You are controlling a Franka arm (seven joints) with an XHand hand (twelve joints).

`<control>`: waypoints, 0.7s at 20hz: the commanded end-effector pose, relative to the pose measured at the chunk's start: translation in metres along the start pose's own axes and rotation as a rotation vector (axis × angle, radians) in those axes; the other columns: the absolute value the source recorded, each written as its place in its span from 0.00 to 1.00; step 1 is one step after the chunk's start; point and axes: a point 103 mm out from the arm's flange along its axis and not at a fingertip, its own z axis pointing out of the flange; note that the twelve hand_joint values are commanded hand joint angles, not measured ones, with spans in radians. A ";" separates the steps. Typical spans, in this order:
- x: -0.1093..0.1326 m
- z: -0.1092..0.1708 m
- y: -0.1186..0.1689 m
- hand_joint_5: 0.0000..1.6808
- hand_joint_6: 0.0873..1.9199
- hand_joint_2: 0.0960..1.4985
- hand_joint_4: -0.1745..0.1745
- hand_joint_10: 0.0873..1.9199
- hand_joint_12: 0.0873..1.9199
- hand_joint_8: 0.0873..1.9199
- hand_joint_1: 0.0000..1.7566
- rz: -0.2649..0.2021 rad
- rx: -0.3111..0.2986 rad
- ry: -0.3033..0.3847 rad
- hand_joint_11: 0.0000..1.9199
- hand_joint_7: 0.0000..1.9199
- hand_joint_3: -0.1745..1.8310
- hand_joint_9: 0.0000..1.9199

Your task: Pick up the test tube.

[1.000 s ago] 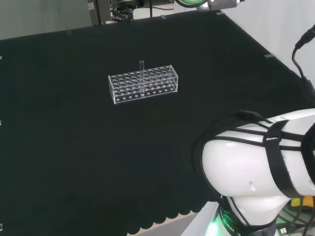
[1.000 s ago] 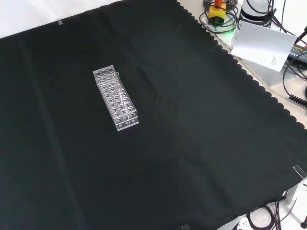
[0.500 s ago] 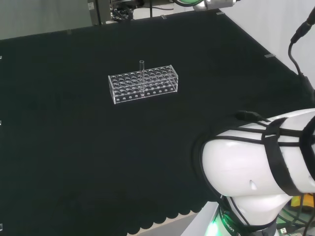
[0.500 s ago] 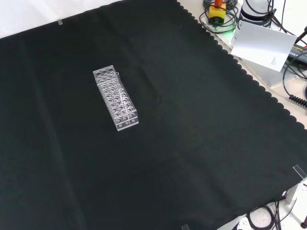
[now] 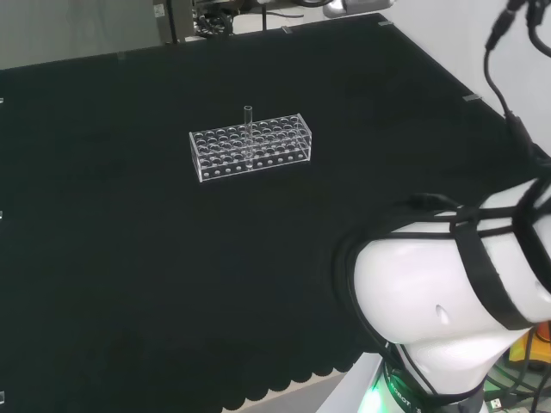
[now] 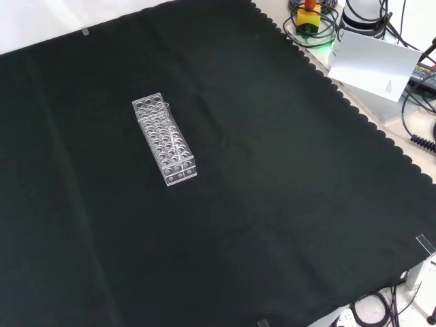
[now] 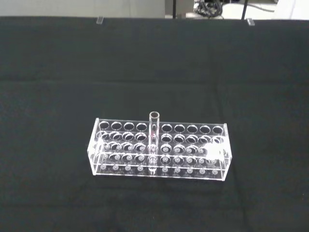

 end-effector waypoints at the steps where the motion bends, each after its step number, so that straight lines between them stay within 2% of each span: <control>1: -0.001 0.010 0.043 0.00 0.00 0.51 0.63 0.13 0.67 0.04 0.20 -0.007 0.061 -0.005 0.00 0.00 0.18 0.00; 6: -0.003 0.023 0.065 0.00 0.00 0.52 0.62 0.14 0.69 0.06 0.20 -0.008 0.106 -0.023 0.00 0.00 0.17 0.00; 14: -0.007 0.057 0.104 0.00 0.00 0.53 0.62 0.15 0.70 0.09 0.21 -0.009 0.225 -0.014 0.00 0.00 0.16 0.00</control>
